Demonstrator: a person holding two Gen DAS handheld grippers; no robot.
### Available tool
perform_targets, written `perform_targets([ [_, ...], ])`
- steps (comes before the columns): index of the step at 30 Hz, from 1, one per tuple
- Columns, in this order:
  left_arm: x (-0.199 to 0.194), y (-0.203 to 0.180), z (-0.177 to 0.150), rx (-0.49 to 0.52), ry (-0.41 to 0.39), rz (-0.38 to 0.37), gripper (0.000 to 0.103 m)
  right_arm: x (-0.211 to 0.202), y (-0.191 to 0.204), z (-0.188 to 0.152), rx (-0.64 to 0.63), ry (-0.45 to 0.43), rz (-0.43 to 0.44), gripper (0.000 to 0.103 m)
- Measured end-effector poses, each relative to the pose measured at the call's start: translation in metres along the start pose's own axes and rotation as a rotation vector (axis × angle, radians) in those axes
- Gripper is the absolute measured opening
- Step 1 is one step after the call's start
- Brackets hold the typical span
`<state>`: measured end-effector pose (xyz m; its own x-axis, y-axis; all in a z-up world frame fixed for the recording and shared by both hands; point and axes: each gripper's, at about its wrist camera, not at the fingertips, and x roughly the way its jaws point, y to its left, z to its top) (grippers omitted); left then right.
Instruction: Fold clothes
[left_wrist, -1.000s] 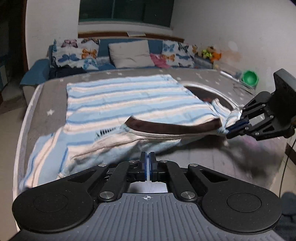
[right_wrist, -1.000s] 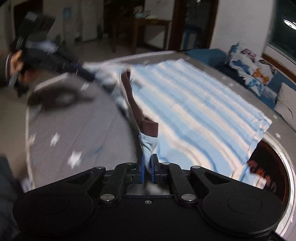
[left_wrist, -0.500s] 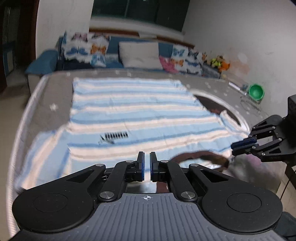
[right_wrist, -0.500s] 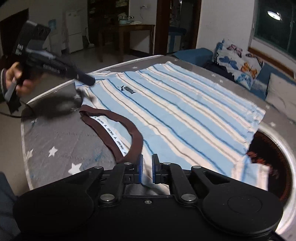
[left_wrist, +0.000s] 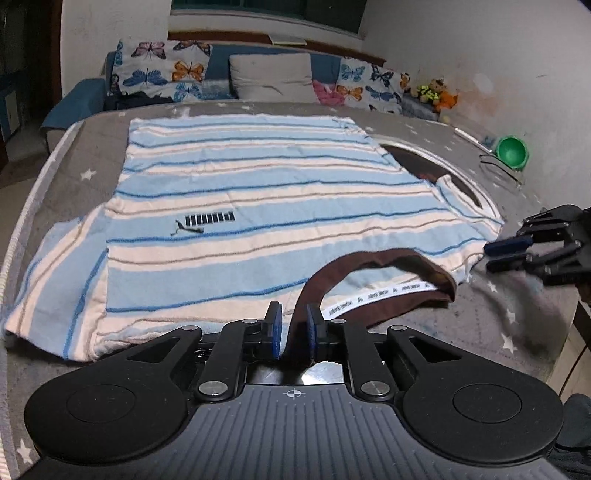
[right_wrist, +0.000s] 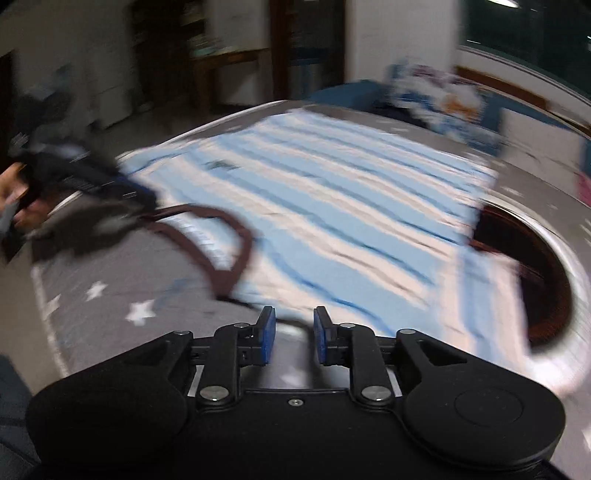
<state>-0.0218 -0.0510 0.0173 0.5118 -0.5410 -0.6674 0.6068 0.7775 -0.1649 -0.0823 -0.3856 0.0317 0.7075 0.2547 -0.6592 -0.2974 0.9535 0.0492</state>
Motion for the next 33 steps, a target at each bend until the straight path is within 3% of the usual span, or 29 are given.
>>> perform_targets([
  [4,-0.006,-0.015,0.007,0.022,-0.023,-0.026,0.026,-0.014,-0.041,-0.01,0.157,-0.031,-0.117,0.03],
  [8,-0.007,-0.035,0.015,0.051,-0.034,-0.055,0.028,-0.02,-0.077,-0.019,0.275,-0.042,-0.233,0.033],
  [13,-0.007,-0.062,0.024,0.081,-0.037,-0.087,0.034,-0.009,-0.101,-0.026,0.382,-0.023,-0.225,0.037],
  [20,0.002,-0.095,0.029,0.127,-0.046,-0.12,0.039,0.003,-0.096,-0.03,0.359,0.001,-0.269,0.041],
  [21,0.005,-0.098,0.029,0.126,-0.044,-0.123,0.039,0.004,-0.092,-0.03,0.337,0.002,-0.276,0.041],
  [23,0.011,-0.103,0.029,0.122,-0.038,-0.129,0.04,0.003,-0.091,-0.03,0.331,-0.001,-0.277,0.024],
  [25,0.018,-0.108,0.03,0.118,-0.033,-0.134,0.04,0.002,-0.091,-0.03,0.346,-0.011,-0.268,0.015],
  [27,0.025,-0.111,0.03,0.111,-0.025,-0.14,0.04,0.0,-0.092,-0.03,0.36,-0.02,-0.26,0.014],
  [33,0.032,-0.109,0.02,0.088,-0.005,-0.136,0.041,-0.028,-0.091,-0.008,0.434,-0.167,-0.188,0.012],
])
